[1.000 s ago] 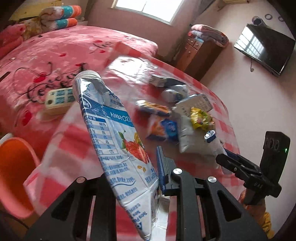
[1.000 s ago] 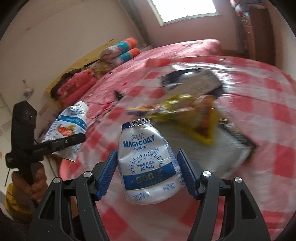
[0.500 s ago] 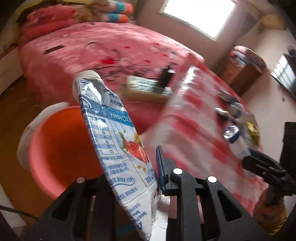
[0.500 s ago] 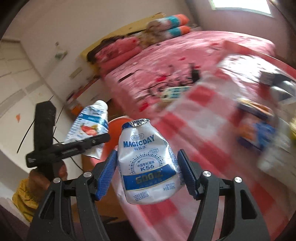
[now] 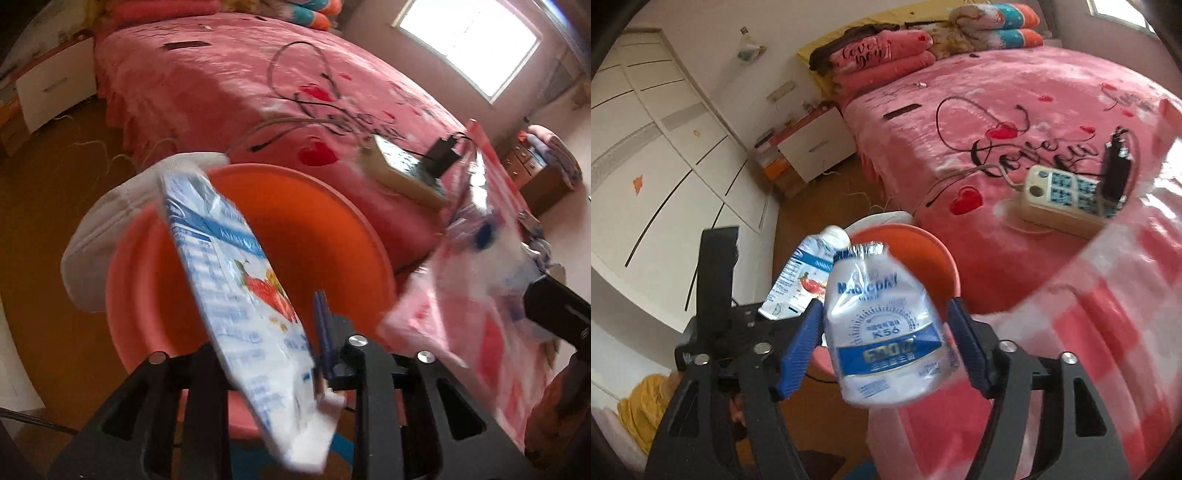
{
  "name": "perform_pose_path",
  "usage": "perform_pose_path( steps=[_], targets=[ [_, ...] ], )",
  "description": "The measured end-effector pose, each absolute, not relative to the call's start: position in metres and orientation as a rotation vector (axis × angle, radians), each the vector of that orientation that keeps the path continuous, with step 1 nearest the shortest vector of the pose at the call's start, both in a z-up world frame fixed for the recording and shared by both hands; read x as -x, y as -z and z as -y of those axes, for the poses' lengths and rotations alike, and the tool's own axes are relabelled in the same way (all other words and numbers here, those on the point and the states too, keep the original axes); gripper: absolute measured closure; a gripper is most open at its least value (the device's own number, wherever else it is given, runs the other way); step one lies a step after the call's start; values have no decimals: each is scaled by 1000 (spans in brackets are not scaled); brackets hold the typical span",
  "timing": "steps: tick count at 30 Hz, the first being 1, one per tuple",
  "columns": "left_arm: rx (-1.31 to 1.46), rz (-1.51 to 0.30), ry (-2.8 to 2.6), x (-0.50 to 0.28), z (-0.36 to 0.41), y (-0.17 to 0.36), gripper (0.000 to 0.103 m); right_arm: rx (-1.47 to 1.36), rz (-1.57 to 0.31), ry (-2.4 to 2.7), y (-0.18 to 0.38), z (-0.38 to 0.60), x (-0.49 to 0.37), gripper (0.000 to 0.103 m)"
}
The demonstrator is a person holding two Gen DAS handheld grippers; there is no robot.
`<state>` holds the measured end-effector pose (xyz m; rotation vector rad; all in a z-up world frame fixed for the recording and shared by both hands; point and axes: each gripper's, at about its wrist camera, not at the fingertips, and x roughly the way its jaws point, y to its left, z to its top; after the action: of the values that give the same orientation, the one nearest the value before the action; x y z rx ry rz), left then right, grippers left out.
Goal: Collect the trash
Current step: 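Carry both items to the orange bucket and open both grippers over it, then move both grippers back over the trash on the table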
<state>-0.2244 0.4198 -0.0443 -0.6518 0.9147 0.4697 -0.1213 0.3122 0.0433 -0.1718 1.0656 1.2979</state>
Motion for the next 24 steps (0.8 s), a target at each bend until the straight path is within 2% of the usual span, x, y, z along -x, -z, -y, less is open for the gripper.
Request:
perform_pose_path(
  steps=[1,2,3,10,13,24],
  targets=[
    [645,-916,-485,227,-422,46,58,155,-1077,-1285,-40,-314,117,16],
    [636,-915,-508,229,-424,47,45,139,-1087,-1269,-38,-314,114,15],
    [629,-908,-520,230,-425,47,38,107,-1105,-1251,-36,-310,109,15],
    [570,-841,-578,238,-429,35,28,-28,-1077,-1150,-39,-260,91,14],
    [552,-791,-584,239,-426,26,19,-58,-1016,-1103,-43,-228,90,14],
    [421,-718,-509,211,-374,-16,19,-149,-911,-1016,-40,-149,87,12]
  ],
)
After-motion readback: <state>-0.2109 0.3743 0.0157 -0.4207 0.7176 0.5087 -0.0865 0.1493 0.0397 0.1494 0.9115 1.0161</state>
